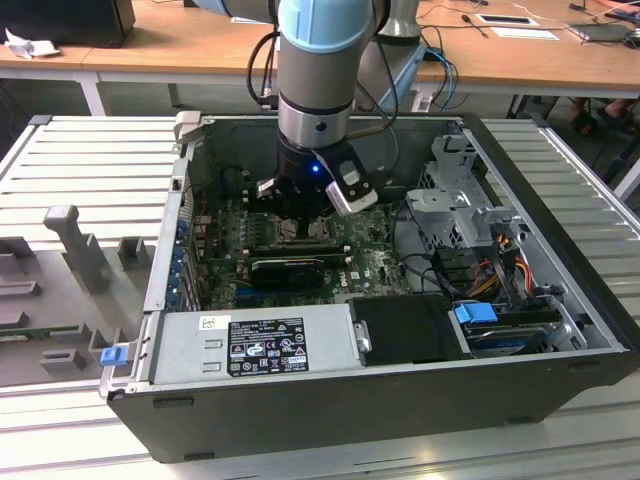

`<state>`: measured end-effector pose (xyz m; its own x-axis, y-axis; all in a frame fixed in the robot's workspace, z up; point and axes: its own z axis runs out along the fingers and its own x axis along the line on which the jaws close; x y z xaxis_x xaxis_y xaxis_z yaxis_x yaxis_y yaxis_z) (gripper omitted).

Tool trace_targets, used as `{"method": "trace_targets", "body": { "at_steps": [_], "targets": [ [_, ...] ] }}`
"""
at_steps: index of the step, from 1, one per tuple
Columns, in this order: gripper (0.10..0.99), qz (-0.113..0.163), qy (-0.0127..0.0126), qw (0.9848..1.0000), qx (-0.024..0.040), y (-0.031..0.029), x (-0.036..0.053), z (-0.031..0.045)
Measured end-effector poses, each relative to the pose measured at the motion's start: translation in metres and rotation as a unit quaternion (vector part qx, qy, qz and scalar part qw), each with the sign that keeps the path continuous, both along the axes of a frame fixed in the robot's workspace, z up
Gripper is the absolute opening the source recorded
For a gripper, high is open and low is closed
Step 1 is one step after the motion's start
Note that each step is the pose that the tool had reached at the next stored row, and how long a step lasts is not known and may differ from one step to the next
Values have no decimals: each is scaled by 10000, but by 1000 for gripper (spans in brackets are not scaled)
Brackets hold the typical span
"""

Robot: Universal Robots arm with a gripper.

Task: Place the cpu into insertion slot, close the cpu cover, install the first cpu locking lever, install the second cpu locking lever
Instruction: 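Install the second cpu locking lever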

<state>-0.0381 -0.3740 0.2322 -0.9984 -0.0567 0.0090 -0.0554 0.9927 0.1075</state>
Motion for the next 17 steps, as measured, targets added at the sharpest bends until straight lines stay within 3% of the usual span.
{"method": "trace_targets", "body": {
  "at_steps": [4, 9, 14, 17],
  "targets": [
    [102, 45, 1, 10000, 24, -5, -27, -97],
    [102, 48, 0, 9998, 218, -56, -52, -99],
    [102, 48, -1, 9996, 294, -124, -96, -99],
    [102, 49, -1, 9993, 364, -159, -189, -99]
  ]
}}
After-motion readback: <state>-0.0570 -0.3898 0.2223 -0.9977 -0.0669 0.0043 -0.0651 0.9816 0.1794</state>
